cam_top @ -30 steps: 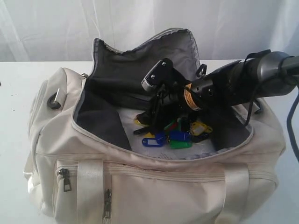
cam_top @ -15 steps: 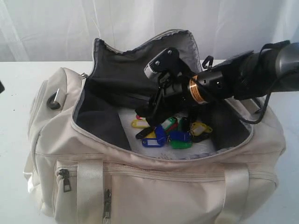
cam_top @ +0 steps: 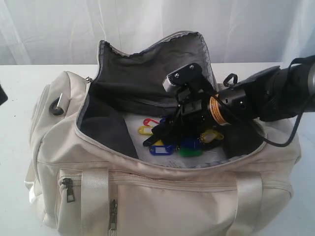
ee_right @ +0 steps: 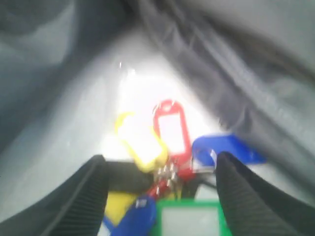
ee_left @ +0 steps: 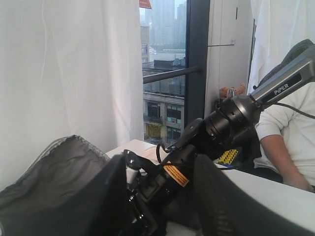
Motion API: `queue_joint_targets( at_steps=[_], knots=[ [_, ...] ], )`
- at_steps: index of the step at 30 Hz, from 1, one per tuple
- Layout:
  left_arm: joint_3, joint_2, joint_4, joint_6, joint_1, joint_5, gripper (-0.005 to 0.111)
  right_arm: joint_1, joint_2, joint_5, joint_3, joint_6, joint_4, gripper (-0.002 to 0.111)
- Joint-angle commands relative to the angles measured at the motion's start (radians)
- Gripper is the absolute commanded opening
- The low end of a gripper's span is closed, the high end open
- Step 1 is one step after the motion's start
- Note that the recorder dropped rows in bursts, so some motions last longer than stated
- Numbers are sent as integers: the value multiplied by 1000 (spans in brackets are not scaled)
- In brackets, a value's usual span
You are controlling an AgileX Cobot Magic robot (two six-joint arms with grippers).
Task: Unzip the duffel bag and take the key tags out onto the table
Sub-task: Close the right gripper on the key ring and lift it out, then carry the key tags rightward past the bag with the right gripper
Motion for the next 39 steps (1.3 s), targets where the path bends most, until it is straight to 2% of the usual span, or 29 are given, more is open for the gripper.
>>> queue_joint_targets(
  at_steps=[1, 7, 10, 12, 13, 14, 15, 16, 22, 29, 33, 36, 39],
  knots=[
    [7, -5, -18, -8, -1, 7, 48, -6, -1, 37, 49, 5, -1, 60],
    [7, -5, -18, -8, -1, 7, 48, -6, 68, 78, 55, -10, -1, 59],
    [7, -5, -18, -8, -1, 7, 48, -6, 108, 74, 55, -15, -1, 51],
    [7, -5, -18, -8, -1, 7, 48, -6, 129, 74, 55, -15, -1, 33],
    [7, -5, -18, -8, -1, 7, 48, -6, 128, 74, 53, -15, -1, 20],
    [7, -5, -18, -8, -1, 7, 48, -6, 128, 72, 50, -15, -1, 15],
    [7, -5, -18, -8, -1, 7, 48, -6, 122, 54, 37, -12, -1, 4],
    [7, -5, -18, -8, -1, 7, 48, -6, 114, 42, 28, -8, -1, 1],
    [7, -5, -3, -8, -1, 7, 48, -6, -66, -12, -52, 5, -1, 0],
    [7, -1, 23, -26, -1, -3, 48, -8, -282, -4, -55, 5, -1, 0],
    [7, 42, 126, -156, -1, -26, 48, -8, -373, 53, -55, 5, -1, 0],
    [7, 97, 147, -163, -1, -31, 48, -8, -435, 112, -55, 5, -1, 0],
    [7, 155, 147, -157, -1, -103, 50, -8, -507, 191, -55, 5, -1, 0]
  ],
)
